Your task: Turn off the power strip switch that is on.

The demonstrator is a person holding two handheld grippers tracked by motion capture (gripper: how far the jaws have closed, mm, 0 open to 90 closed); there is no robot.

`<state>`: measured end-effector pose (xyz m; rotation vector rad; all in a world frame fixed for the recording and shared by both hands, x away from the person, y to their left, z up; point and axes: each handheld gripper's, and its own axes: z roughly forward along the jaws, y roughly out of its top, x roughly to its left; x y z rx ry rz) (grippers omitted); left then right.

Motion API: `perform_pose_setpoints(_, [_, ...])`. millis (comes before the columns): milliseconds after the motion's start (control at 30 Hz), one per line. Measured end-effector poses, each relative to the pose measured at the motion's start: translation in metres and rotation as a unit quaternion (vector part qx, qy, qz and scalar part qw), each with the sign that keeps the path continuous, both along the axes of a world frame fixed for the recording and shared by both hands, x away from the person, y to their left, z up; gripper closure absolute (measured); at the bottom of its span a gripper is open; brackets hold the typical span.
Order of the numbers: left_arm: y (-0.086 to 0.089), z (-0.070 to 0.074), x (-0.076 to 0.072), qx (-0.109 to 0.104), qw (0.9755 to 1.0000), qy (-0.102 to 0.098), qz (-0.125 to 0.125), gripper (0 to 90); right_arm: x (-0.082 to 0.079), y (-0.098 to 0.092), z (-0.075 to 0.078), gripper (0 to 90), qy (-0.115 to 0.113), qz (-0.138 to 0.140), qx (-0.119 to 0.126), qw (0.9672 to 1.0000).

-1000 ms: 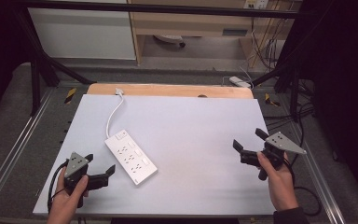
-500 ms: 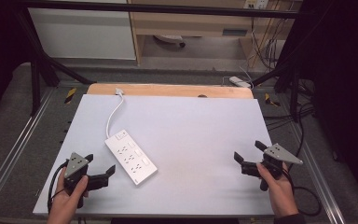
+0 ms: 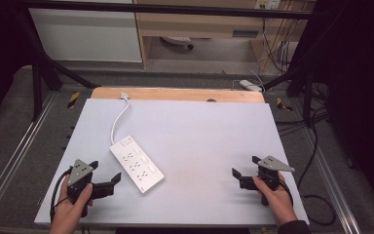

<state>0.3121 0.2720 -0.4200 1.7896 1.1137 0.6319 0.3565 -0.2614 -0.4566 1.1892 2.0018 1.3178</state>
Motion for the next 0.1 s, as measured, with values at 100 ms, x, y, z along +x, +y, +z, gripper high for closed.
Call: perform_pose_setpoints(100, [-0.0004, 0.0001, 0.0, -0.002, 1.0, 0.0, -0.002, 5.9, 0.0035, 0.0048, -0.001, 3.2, 0.012, 0.004, -0.017, 0.9998])
